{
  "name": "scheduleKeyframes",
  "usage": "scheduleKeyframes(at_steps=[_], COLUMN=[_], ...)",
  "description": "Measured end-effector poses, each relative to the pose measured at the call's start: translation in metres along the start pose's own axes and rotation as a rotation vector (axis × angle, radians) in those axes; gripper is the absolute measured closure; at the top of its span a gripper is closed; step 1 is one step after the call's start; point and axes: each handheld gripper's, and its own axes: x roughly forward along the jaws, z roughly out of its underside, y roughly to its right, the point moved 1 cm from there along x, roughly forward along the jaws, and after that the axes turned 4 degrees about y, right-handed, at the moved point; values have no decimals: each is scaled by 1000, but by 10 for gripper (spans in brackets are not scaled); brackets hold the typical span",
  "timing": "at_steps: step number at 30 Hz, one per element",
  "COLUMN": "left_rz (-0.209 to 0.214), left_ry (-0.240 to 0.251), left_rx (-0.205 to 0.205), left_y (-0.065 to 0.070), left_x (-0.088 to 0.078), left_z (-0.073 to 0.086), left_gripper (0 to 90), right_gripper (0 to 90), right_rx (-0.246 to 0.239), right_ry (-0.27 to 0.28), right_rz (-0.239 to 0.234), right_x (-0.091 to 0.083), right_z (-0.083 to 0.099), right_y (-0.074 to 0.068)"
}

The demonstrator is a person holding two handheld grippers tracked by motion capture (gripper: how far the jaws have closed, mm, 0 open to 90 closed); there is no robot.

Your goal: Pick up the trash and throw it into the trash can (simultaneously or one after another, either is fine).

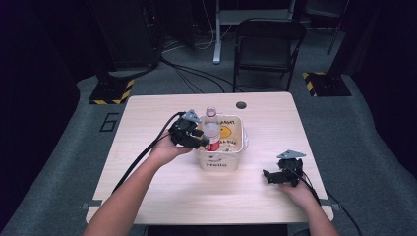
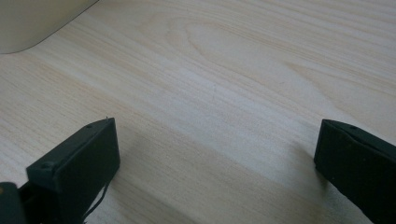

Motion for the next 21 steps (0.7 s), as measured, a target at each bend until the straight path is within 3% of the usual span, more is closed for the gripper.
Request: scheduleKeyframes(at_steps=[11,15,19,21], left_rz=[-45,-69,-76,-81], left_ry=[40,27,18,32], left_rx=[-9,-15,-45,-50], left_y=[-8,-14,-22,-24], left_x=[-31,-41,-49,-52], left_z=[7,16,28,33], left_gripper=[482,483,494,494], right_gripper=[0,0,0,0], right_rx=[3,5,3,3], right_ry=[-1,-1,-1,-1], right_rz=[-1,-1,0,-1], right_x=[0,0,0,0], right_z=[0,0,0,0], right_y=[-1,-1,0,-1])
